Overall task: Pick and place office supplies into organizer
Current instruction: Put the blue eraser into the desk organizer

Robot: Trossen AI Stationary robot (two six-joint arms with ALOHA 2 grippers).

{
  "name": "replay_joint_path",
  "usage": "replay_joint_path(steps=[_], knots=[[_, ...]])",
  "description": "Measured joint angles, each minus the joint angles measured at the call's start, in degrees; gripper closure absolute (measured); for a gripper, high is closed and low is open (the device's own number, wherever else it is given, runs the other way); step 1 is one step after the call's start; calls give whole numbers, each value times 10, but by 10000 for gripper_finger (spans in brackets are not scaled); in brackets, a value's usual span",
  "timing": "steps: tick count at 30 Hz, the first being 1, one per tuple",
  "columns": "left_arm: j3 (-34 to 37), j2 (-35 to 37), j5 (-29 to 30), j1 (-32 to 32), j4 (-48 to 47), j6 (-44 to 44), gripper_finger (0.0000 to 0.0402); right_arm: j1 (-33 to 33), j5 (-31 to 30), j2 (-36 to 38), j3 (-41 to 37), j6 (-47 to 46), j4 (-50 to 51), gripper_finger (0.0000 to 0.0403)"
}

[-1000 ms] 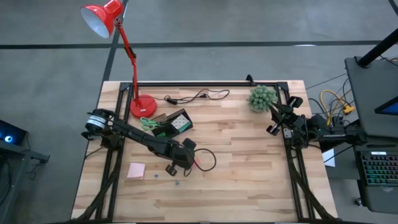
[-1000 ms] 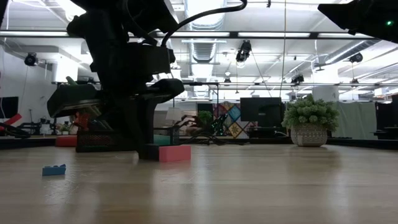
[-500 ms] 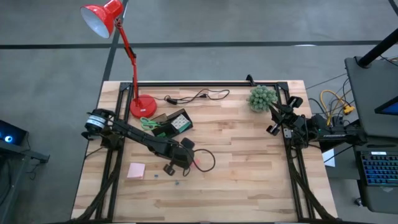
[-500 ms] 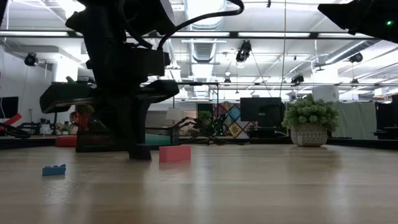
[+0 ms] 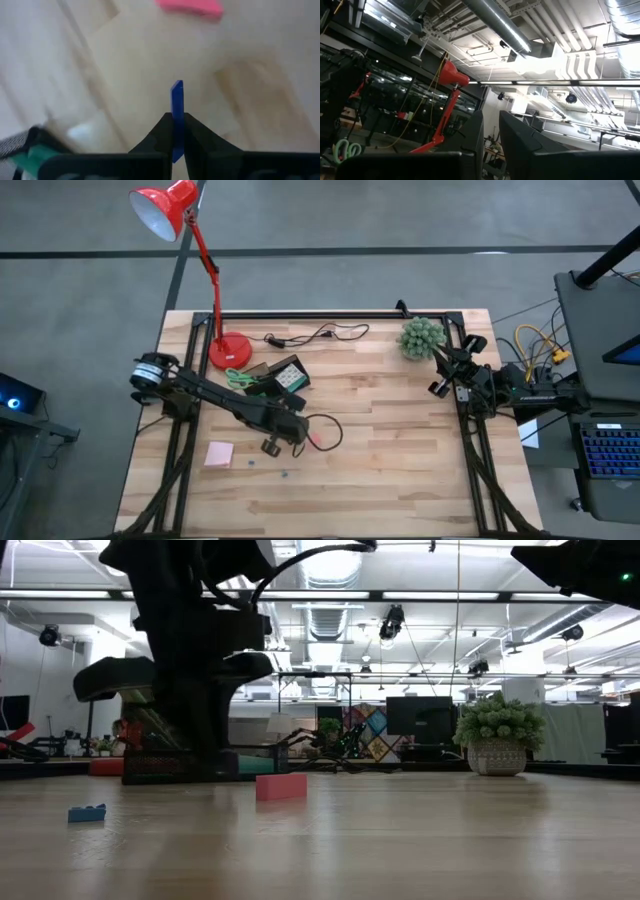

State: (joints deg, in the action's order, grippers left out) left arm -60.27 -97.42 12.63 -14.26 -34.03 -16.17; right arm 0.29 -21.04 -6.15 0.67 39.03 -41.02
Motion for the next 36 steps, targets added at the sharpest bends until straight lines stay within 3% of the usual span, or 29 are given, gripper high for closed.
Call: replay_joint_path(steps=[10,19,25,36], knots=[[0,19,45,8,-75,185,399,0,0,0,0,0,0,351],[0,53,61,8,-115,243,399,0,0,0,0,0,0,351],[0,79,105,17,-171,362,399,0,0,0,0,0,0,351],[16,93,108,40,-181,476,399,0,0,0,0,0,0,351]])
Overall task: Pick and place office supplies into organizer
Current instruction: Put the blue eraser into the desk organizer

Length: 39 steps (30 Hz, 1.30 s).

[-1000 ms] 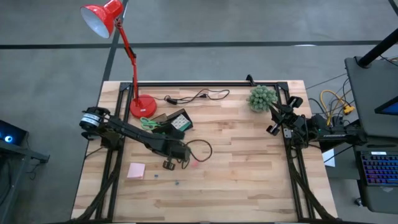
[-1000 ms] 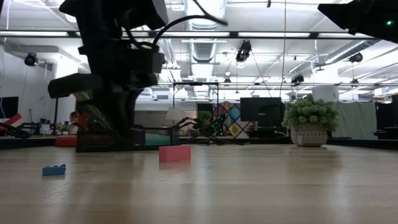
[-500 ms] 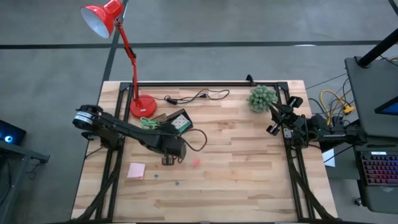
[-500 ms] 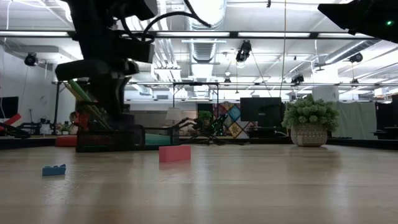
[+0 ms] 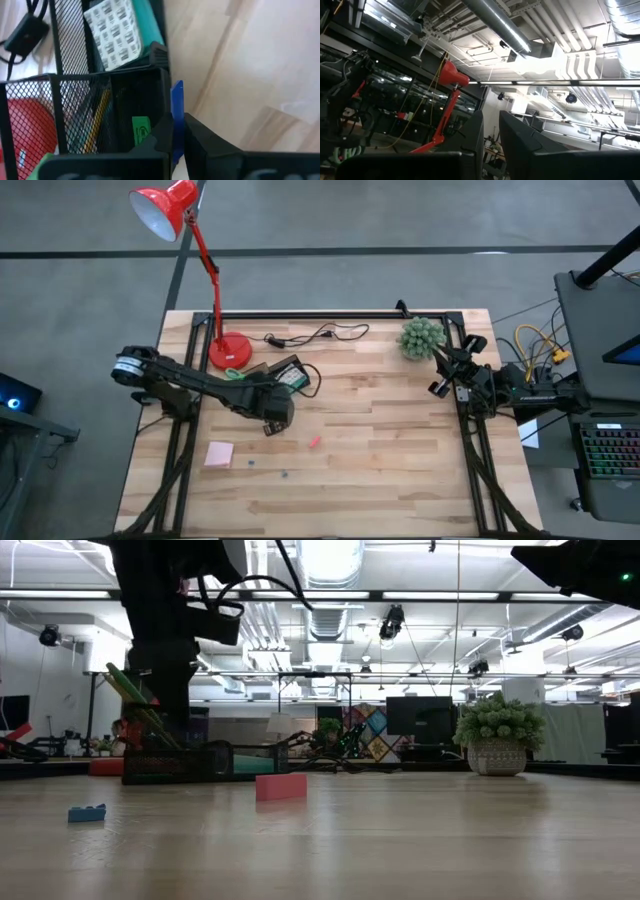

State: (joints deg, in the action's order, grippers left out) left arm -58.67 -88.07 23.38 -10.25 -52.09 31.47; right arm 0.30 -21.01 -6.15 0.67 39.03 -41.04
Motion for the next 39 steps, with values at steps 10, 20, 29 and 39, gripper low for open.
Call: replay_joint_path(steps=[10,20,29,39], knots=[[4,0,-1,30,-10,46,399,0,0,0,0,0,0,351],[34,0,10,40,-9,87,399,0,0,0,0,0,0,351],[52,0,11,40,-7,87,391,0,0,0,0,0,0,351],[52,0,11,40,-7,87,369,0,0,0,0,0,0,351]])
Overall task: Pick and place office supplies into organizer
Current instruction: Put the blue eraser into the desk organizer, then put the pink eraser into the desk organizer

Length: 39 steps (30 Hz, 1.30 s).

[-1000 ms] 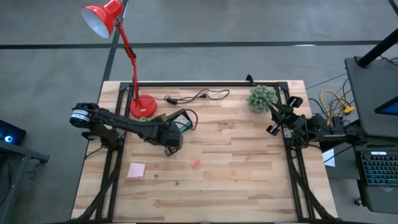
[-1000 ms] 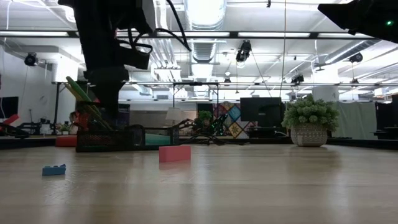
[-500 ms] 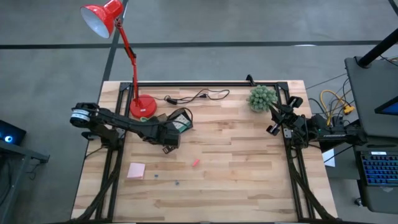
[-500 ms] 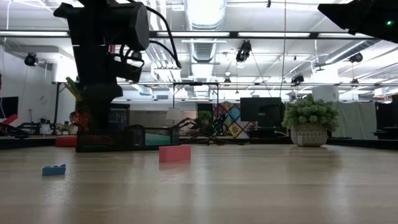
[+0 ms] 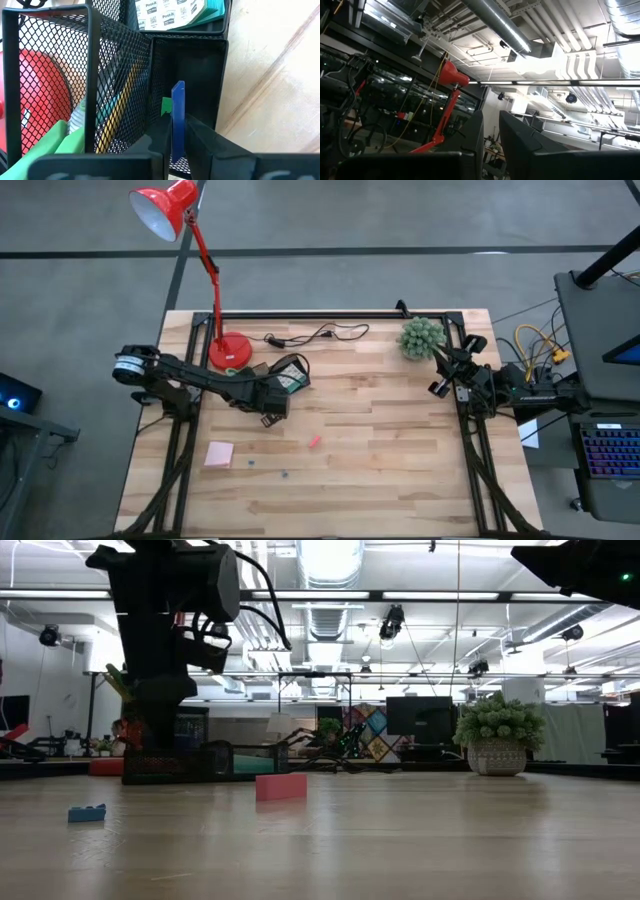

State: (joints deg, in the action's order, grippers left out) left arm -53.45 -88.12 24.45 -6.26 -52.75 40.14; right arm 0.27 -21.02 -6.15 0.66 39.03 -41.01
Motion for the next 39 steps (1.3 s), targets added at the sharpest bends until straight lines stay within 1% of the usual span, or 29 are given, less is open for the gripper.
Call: replay_joint_path(steps=[22,29,32,39], knots=[[0,0,-2,0,-1,-5,367,0,0,0,0,0,0,351],[0,0,-22,0,-2,-6,364,0,0,0,0,0,0,351],[0,0,-32,0,-2,-6,347,0,0,0,0,0,0,351],[0,0,-34,0,0,-5,272,0,0,0,0,0,0,351]])
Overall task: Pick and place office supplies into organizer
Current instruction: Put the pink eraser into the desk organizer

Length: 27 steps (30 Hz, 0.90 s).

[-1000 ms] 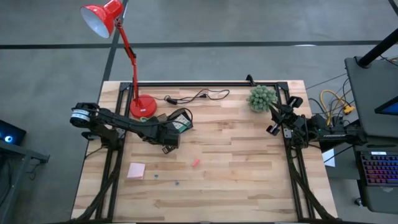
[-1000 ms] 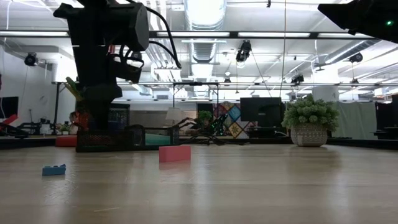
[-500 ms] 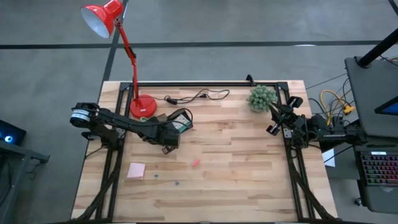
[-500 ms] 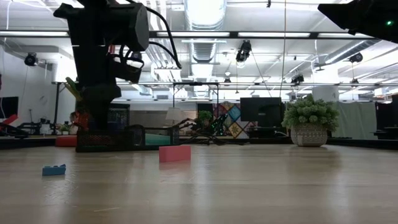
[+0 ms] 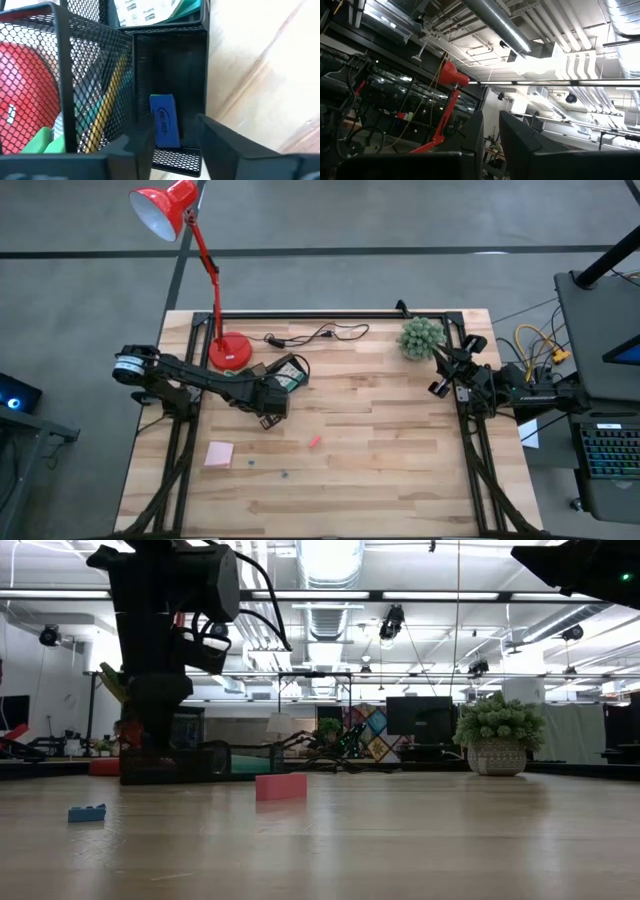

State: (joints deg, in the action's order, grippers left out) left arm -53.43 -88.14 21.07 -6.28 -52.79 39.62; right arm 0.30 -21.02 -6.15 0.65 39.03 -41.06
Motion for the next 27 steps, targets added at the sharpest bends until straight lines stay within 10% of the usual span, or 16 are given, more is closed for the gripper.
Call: replay_joint_path(steps=[27], knots=[[-32,0,-5,0,0,-45,226,0,0,0,0,0,0,351]])
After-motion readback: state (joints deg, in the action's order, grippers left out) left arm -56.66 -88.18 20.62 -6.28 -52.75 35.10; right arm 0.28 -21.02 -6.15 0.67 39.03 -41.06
